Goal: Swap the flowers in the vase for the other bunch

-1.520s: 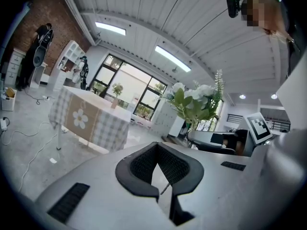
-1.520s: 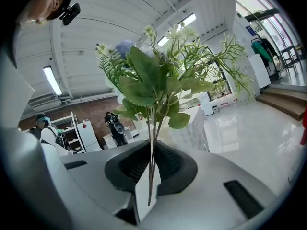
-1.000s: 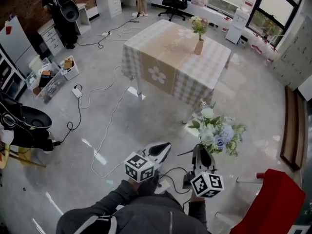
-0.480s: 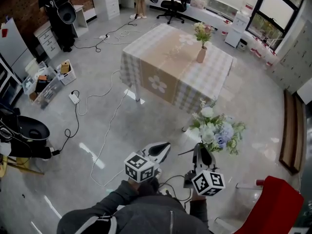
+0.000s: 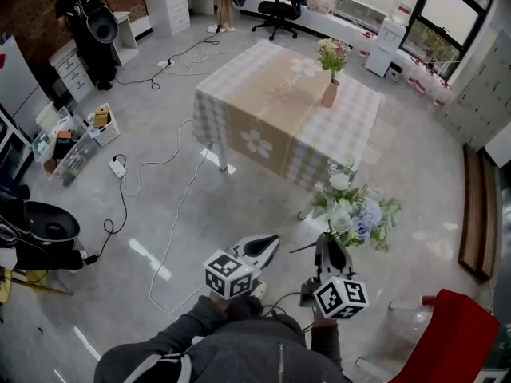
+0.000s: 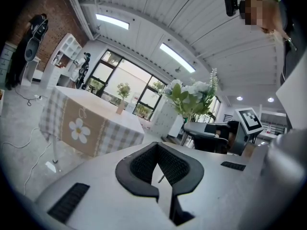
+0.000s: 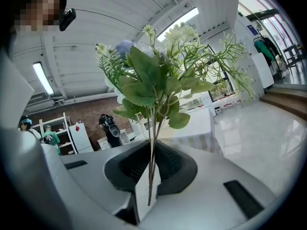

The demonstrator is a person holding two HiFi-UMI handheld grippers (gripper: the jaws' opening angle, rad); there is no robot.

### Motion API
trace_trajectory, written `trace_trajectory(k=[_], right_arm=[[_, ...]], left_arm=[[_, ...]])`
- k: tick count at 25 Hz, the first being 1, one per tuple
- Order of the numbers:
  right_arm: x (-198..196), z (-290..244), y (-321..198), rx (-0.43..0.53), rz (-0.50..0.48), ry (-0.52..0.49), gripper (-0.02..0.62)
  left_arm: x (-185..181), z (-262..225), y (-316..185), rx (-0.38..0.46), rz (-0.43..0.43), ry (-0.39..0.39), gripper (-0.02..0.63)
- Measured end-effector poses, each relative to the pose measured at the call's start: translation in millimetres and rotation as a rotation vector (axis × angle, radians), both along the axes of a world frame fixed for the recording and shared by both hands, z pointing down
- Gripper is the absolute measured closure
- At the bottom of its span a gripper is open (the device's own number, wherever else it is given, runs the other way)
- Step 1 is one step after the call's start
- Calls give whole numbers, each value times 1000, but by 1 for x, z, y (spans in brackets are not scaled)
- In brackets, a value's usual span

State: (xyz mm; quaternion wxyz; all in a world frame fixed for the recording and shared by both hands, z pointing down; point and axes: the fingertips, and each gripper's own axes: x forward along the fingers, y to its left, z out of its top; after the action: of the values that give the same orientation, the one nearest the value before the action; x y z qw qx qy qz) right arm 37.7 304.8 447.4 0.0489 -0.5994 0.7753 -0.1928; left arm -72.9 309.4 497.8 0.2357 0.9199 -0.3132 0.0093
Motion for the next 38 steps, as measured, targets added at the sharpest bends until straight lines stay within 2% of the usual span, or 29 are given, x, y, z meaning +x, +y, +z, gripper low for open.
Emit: trace_trajectory(k=[16,29,38], right_arm=[[-1,-1,-17,-1,-23,5,560],[5,8,-30,-27,-23,-4,560],[6,14,-43,-36,-34,-11,561]], left_arm=[[7,6,-11,-29,-7,35,597],[15,11,-19,-66,5,43,597],[17,13,-34,-62,-2,29,597]])
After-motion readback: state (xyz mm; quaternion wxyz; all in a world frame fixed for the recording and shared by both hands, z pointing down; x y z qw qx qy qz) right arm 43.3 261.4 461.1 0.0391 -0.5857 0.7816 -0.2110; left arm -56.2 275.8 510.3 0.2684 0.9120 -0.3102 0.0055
